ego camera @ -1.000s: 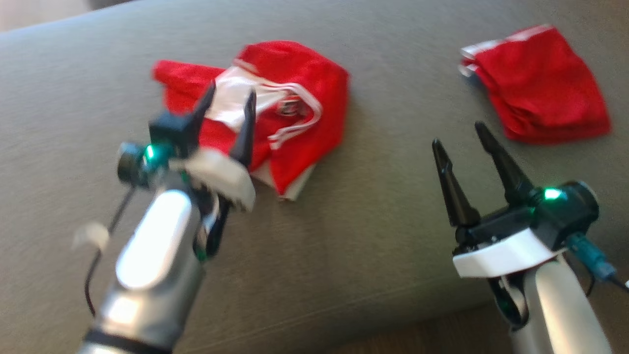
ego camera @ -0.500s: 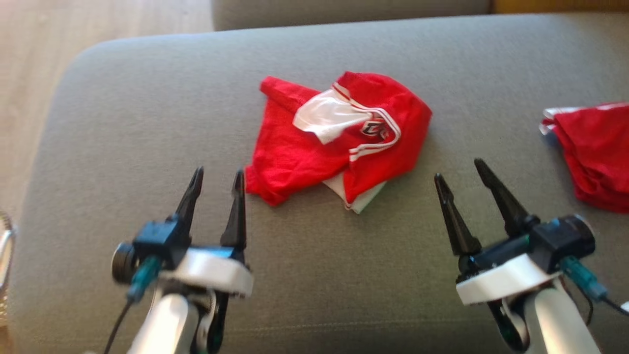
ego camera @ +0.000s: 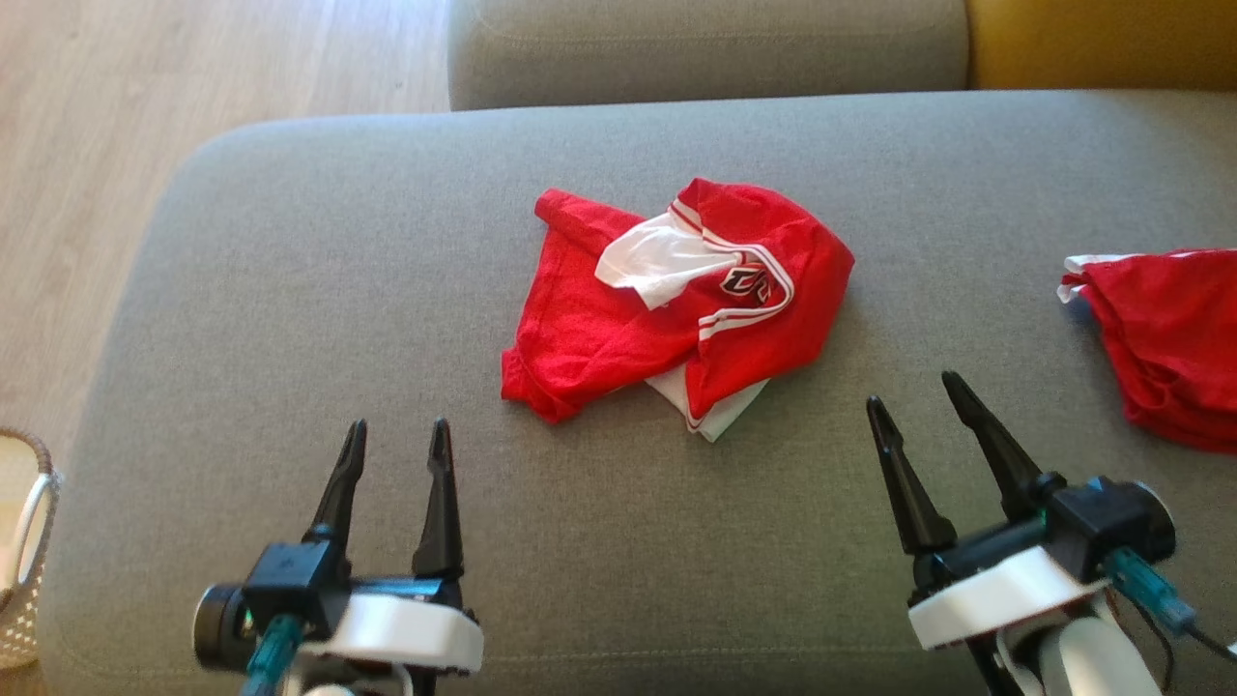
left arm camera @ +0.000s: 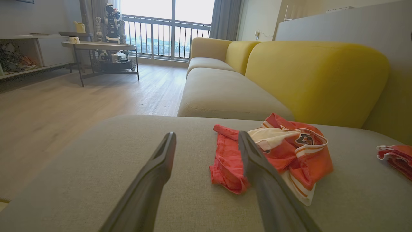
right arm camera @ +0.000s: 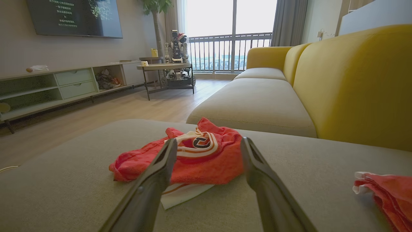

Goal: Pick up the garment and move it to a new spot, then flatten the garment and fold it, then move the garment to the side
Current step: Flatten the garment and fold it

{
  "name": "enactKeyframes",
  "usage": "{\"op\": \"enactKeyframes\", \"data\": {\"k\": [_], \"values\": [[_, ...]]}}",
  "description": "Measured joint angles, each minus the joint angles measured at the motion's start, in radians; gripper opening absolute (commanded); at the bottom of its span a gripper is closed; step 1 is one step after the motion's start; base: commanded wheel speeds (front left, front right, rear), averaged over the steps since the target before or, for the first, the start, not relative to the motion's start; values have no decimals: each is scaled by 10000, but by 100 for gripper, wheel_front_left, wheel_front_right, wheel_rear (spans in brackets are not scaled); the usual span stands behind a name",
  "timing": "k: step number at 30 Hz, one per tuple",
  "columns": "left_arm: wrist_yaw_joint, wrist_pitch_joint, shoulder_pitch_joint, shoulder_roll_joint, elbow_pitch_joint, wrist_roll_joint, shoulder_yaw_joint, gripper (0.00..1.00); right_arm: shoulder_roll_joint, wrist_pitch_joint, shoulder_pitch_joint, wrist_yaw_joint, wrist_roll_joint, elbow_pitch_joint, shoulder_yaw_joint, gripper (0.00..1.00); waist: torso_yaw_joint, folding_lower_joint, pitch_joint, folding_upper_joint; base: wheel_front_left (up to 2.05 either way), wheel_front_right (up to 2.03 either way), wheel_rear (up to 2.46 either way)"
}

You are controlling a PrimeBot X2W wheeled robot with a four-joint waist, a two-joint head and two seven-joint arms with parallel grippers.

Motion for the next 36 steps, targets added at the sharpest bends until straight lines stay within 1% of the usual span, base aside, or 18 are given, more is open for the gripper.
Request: {"op": "enactKeyframes", "data": {"k": [6,16,29,31,33,36], "values": [[59,0,582,-48,-261,150,336,100,6,0,427,0,71,-2,-236,100,-25,0,-286,0,0,0,0],[61,0,866,-77,-393,276,635,100,12,0,523,0,153,-15,-324,100,-132,0,-464,0,0,0,0],[42,0,941,-94,-313,186,577,100,12,0,519,0,153,-46,-309,100,-421,0,-149,0,0,0,0],[-79,0,867,-94,-159,184,443,100,13,0,499,0,153,-75,-313,100,-508,0,22,0,0,0,0],[-326,0,592,-96,190,100,184,100,13,0,473,0,153,-111,-316,100,-597,0,240,0,0,0,0],[-715,2,-271,-98,704,-77,-245,100,13,2,312,0,150,-136,-309,100,-736,1,626,0,0,0,0]]}}
